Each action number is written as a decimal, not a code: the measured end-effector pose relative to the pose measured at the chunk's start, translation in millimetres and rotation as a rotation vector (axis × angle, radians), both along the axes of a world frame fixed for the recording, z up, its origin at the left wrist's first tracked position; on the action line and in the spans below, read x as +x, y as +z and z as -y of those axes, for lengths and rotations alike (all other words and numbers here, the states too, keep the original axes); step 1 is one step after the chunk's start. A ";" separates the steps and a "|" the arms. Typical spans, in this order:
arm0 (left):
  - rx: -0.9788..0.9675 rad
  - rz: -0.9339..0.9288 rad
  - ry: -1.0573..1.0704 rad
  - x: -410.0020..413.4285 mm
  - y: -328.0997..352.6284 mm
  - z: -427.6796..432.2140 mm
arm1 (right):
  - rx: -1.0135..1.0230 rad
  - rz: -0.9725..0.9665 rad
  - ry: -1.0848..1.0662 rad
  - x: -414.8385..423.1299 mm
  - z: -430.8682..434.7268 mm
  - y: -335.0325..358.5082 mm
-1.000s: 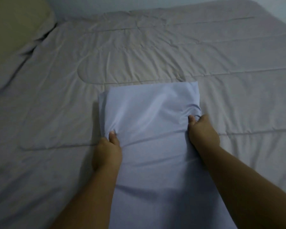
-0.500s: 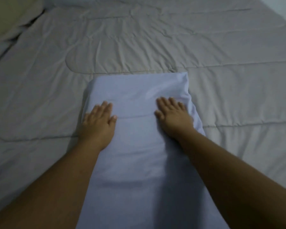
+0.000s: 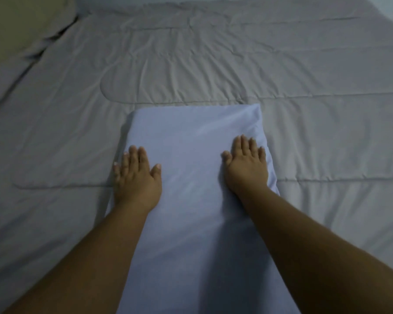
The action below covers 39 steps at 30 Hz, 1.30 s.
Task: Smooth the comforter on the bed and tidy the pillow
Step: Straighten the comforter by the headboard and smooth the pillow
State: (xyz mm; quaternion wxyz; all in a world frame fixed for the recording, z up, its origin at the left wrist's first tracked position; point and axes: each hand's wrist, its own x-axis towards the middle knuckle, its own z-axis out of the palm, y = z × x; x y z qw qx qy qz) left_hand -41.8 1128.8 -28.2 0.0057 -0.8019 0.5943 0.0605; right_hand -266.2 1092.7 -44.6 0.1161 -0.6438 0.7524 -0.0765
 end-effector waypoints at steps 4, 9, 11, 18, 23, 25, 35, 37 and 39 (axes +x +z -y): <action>0.019 -0.035 -0.247 -44.2 -2.1 -38.2 | -0.022 0.095 0.224 53.6 -54.5 6.1; -0.008 -0.033 -0.165 -3.2 -8.8 -97.4 | -0.031 -0.019 -0.051 15.2 -118.5 -4.6; -0.006 -0.038 -0.135 -1.1 -4.2 -118.2 | -0.020 -0.020 -0.147 18.9 -141.4 0.3; -0.083 -0.100 -0.181 5.5 -15.0 -196.4 | -0.037 0.005 -0.089 31.5 -228.6 -5.7; -0.025 -0.092 -0.074 11.0 2.2 -205.0 | 0.003 -0.040 -0.282 2.8 -244.7 8.3; -0.130 -0.081 -0.121 -1.9 15.6 -183.4 | -0.106 0.004 -0.221 14.5 -220.6 23.5; -0.029 -0.058 -0.260 -26.8 5.4 -132.9 | -0.098 0.061 0.026 27.1 -162.0 8.0; -0.046 -0.071 -0.305 -32.6 6.3 -110.5 | -0.105 0.076 0.069 26.3 -137.2 9.4; 0.011 -0.051 -0.323 -34.0 -0.7 -93.5 | -0.021 0.053 0.115 26.0 -118.3 6.2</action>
